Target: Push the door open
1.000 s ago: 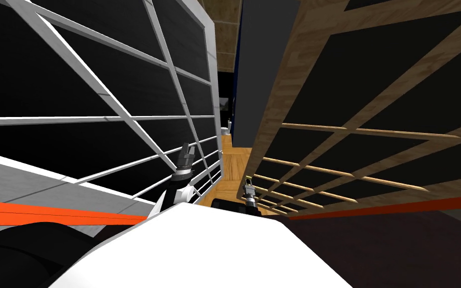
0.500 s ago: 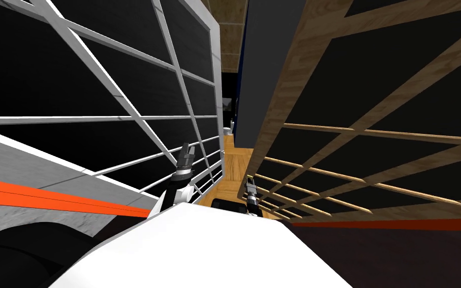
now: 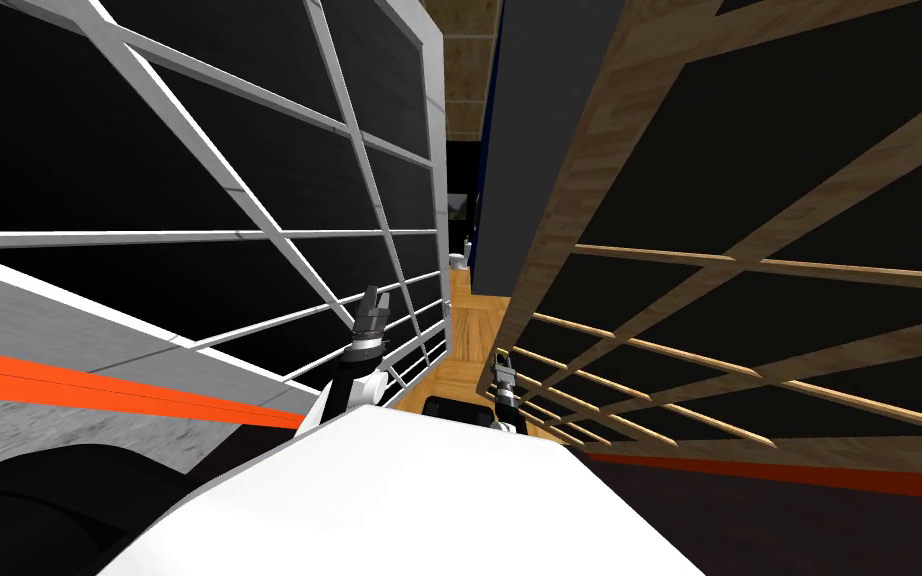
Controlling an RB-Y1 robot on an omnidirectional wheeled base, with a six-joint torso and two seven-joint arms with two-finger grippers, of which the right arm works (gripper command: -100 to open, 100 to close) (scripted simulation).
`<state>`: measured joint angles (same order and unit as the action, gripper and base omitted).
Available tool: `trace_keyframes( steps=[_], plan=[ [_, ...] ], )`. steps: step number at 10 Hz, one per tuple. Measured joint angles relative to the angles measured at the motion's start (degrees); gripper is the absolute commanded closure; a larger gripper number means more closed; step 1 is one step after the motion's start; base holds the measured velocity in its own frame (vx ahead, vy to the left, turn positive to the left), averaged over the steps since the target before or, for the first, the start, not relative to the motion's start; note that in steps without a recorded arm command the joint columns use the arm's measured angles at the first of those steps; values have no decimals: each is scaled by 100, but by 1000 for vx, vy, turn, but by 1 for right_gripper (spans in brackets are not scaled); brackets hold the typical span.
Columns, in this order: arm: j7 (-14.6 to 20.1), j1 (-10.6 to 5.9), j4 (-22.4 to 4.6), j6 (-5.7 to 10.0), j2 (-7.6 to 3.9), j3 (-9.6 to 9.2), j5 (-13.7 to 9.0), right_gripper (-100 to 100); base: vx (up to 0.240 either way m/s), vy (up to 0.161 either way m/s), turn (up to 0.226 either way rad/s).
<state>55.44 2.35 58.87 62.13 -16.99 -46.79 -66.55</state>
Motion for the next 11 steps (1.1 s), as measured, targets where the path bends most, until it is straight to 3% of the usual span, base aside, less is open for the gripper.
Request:
trace_keyframes(
  steps=[7,9,11],
  plan=[
    [77,-77,-272,33,189,491,81,100,11,-16,88],
    [-16,43,-85,-18,162,652,76,100,10,-13,36],
    [-49,-52,-155,-46,221,710,63,100,-4,-4,-1]
  ],
)
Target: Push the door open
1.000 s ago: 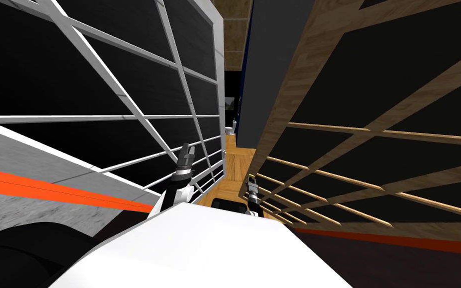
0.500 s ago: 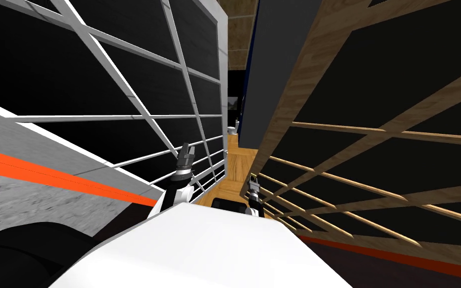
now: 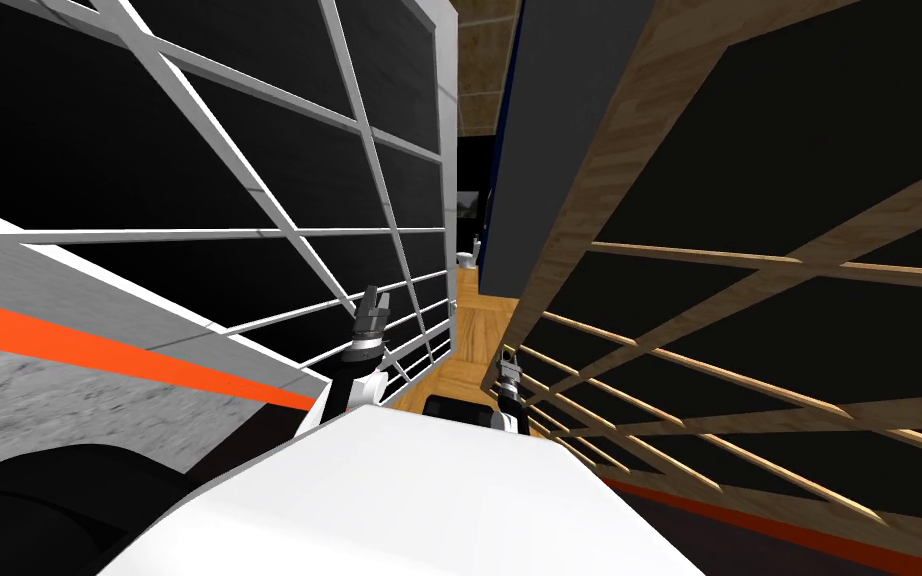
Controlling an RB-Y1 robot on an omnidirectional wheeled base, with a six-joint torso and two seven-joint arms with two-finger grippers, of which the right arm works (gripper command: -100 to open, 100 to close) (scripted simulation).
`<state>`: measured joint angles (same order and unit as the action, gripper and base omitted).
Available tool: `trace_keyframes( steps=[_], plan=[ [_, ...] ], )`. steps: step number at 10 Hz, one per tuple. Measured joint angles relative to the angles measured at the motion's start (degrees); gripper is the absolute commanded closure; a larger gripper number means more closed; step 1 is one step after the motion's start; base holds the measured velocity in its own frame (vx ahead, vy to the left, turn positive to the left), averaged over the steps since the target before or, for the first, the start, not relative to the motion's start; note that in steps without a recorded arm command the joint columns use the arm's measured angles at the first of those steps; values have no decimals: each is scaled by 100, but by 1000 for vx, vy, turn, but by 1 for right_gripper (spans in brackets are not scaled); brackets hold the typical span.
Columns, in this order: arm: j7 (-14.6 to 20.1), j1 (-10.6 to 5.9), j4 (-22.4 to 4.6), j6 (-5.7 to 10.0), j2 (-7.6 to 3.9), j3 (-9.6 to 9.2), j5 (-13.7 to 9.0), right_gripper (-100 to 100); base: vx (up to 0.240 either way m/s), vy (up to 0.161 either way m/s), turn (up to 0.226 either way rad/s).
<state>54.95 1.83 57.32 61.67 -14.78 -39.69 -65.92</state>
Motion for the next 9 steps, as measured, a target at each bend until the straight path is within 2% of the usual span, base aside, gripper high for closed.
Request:
trace_keyframes(
  steps=[1,2,3,5,6,8,9],
  plan=[
    [-48,39,103,-38,-34,14,-16,100,0,3,11],
    [-14,-3,7,-7,-7,9,-1,100,5,0,-9],
    [-9,18,30,24,-24,7,14,100,-1,-19,133],
    [25,16,-25,21,-3,163,35,100,6,-24,104],
    [-37,32,55,-11,2,286,26,100,11,-33,60],
    [-25,-11,40,68,-16,436,59,100,4,-29,7],
    [17,-47,-79,137,-8,588,66,-100,-63,10,20]
  ],
)
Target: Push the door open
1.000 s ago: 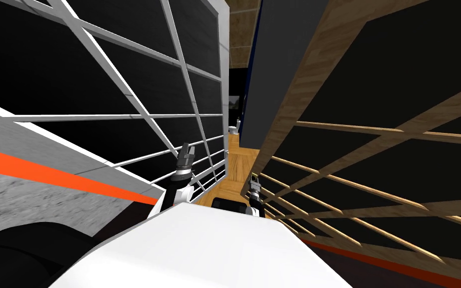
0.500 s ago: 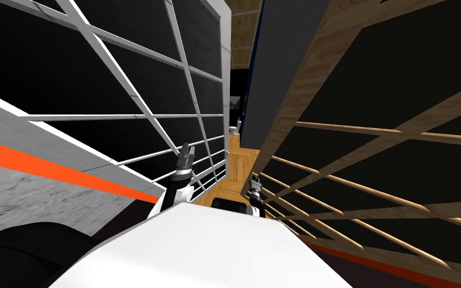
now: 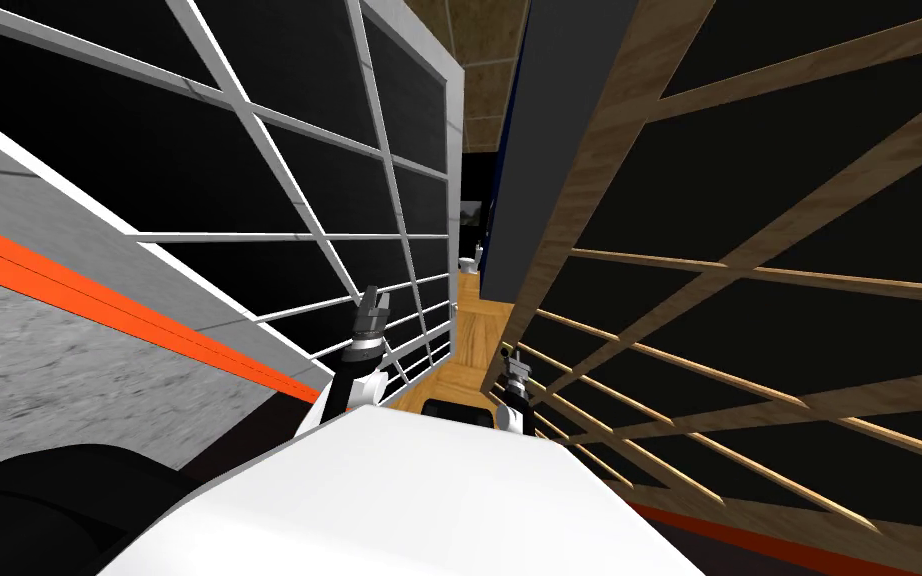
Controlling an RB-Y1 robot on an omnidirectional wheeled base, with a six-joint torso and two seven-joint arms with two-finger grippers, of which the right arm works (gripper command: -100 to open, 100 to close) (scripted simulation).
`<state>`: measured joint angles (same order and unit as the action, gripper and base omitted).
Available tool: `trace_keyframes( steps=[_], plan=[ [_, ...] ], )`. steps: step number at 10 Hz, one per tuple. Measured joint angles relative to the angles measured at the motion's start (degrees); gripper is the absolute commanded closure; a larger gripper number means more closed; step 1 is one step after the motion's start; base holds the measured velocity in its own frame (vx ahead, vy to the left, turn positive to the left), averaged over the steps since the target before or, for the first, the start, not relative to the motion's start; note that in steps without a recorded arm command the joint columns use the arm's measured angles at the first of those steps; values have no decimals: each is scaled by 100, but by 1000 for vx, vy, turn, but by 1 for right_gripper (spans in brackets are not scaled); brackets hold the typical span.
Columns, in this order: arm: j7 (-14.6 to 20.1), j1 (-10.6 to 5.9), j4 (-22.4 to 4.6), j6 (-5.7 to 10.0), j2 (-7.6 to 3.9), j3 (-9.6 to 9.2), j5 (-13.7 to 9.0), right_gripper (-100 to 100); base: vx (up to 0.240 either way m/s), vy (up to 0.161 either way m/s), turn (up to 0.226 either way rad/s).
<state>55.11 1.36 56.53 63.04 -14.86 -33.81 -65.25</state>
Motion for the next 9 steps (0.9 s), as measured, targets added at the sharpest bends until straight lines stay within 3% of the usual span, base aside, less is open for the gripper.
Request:
trace_keyframes(
  steps=[9],
  plan=[
    [-360,16,-791,256,1114,361,147,-100,-77,72,-7]
  ],
)
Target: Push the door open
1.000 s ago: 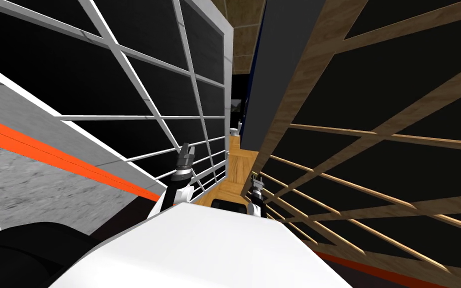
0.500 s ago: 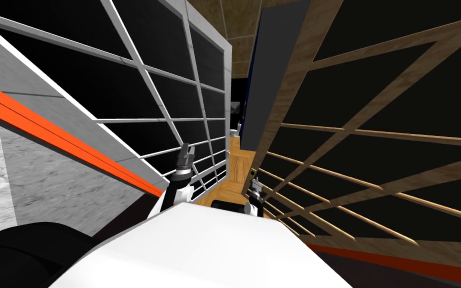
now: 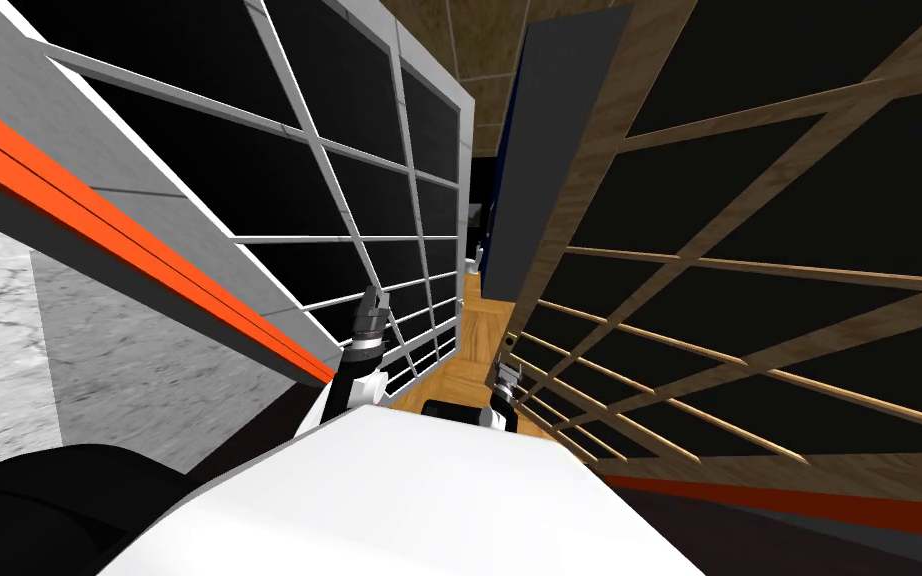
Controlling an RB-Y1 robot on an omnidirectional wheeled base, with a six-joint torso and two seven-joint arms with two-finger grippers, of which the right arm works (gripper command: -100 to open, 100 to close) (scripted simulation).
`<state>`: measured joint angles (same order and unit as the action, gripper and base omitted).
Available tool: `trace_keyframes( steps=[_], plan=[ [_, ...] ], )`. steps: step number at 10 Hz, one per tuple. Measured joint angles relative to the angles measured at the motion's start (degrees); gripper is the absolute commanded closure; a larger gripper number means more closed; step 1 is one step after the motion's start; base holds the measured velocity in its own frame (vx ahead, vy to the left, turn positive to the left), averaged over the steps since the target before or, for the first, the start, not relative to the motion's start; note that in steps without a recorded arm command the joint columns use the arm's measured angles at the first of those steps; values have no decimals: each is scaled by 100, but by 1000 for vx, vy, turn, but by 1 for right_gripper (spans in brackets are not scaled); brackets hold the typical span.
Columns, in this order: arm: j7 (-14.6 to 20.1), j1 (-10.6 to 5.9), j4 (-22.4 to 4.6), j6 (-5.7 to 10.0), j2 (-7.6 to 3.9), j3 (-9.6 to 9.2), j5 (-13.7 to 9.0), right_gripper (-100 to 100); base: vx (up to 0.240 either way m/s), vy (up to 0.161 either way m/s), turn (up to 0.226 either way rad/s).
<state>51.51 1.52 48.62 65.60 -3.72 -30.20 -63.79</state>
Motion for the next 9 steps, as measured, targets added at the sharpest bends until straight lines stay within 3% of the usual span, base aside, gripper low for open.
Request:
trace_keyframes(
  steps=[2,4,5,6,8,9],
  plan=[
    [-95,20,-77,13,204,80,14,-100,-40,44,-2],
    [-115,96,9,-6,181,157,3,-100,8,-12,339],
    [-62,118,-73,41,211,240,14,-100,15,-41,347],
    [15,204,-82,94,196,338,24,-100,17,-36,69],
    [-42,410,211,28,120,506,-6,-100,24,-18,254],
    [-19,466,216,42,128,601,-6,-100,33,-20,349]
  ],
)
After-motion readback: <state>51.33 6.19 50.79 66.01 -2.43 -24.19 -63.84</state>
